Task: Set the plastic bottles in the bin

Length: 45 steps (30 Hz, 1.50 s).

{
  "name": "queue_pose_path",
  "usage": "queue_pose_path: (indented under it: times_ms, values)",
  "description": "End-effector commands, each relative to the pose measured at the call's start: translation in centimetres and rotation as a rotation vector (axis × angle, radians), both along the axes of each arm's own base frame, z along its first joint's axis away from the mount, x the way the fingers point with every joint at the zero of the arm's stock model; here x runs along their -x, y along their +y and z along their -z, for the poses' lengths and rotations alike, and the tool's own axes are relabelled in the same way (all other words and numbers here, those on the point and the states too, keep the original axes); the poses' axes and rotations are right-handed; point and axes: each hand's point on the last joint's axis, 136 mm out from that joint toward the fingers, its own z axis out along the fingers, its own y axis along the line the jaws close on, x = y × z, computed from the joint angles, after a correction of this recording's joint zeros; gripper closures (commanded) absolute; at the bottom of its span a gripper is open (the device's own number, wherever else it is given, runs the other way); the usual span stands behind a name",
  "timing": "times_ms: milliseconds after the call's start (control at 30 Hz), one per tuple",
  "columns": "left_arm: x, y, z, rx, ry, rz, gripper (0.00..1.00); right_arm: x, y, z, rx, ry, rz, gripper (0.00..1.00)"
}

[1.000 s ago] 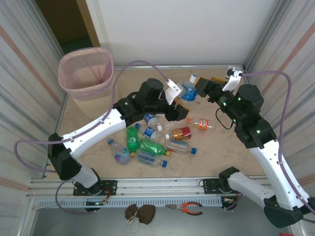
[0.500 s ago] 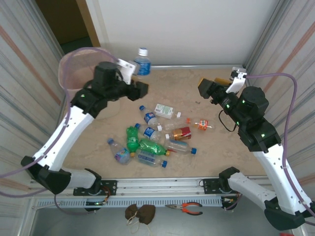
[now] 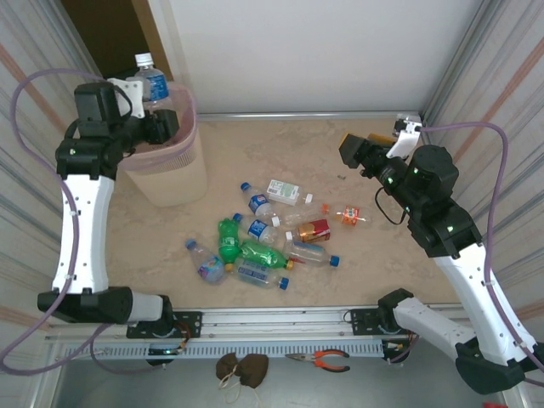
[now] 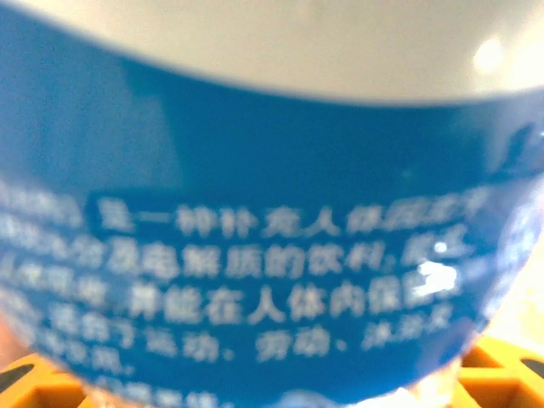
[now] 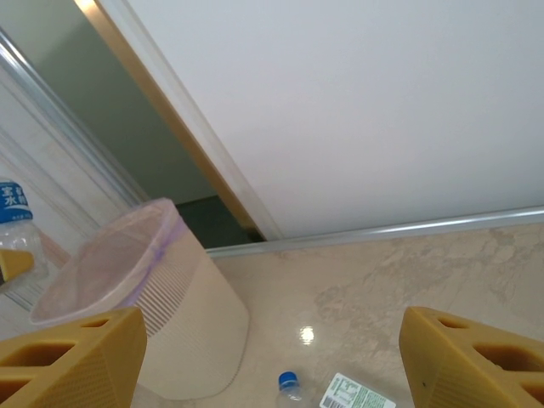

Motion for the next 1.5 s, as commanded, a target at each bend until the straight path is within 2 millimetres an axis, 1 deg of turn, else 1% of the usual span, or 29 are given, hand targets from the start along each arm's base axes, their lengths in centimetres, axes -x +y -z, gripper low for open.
queue_pose_path:
  times_ms: [0, 100, 200, 267, 367, 467, 567, 733, 833, 1233, 1367, 1467]
  values:
    - [-0.7, 2.7, 1.9, -0.086, 0.100, -0.081, 0.52, 0.6, -0.4, -1.7, 0.006, -0.044, 0.006, 0.23]
    - [-1.9, 5.0, 3.1, -0.153, 0.136, -0.163, 0.54, 0.6, -0.5, -1.6, 0.009, -0.042, 0.007, 0.23]
    - [-3.2, 6.6, 4.4, -0.201, 0.171, -0.216, 0.54, 0.5, -0.6, -1.4, 0.012, -0.039, 0.012, 0.23]
    - [-3.9, 7.2, 5.5, -0.229, 0.204, -0.237, 0.57, 0.5, -0.7, -1.3, 0.016, -0.037, 0.014, 0.23]
    - [-4.7, 8.7, 7.9, -0.270, 0.289, -0.289, 0.59, 0.4, -0.8, -1.0, 0.023, -0.033, 0.020, 0.23]
    - [-5.1, 10.0, 10.2, -0.284, 0.381, -0.318, 0.59, 0.3, -1.1, -0.8, 0.026, -0.030, 0.025, 0.23]
    - [-5.3, 11.0, 12.6, -0.300, 0.475, -0.343, 0.55, 0.1, -1.4, -0.4, 0.027, -0.024, 0.030, 0.23]
    - [-4.9, 12.7, 15.7, -0.344, 0.613, -0.393, 0.52, -0.3, -1.9, 0.3, 0.029, -0.008, 0.033, 0.22]
    - [-4.6, 13.4, 17.5, -0.362, 0.682, -0.414, 0.50, -0.5, -2.3, 0.8, 0.029, 0.000, 0.039, 0.22]
    - [-5.0, 13.6, 24.3, -0.348, 0.881, -0.416, 0.37, -1.3, -3.8, 2.4, -0.002, 0.035, 0.055, 0.22]
    - [-5.3, 13.4, 25.5, -0.336, 0.905, -0.413, 0.30, -1.4, -4.3, 2.6, -0.012, 0.041, 0.064, 0.22]
    - [-5.4, 13.3, 25.5, -0.324, 0.900, -0.415, 0.23, -1.4, -4.6, 2.6, -0.016, 0.043, 0.067, 0.22]
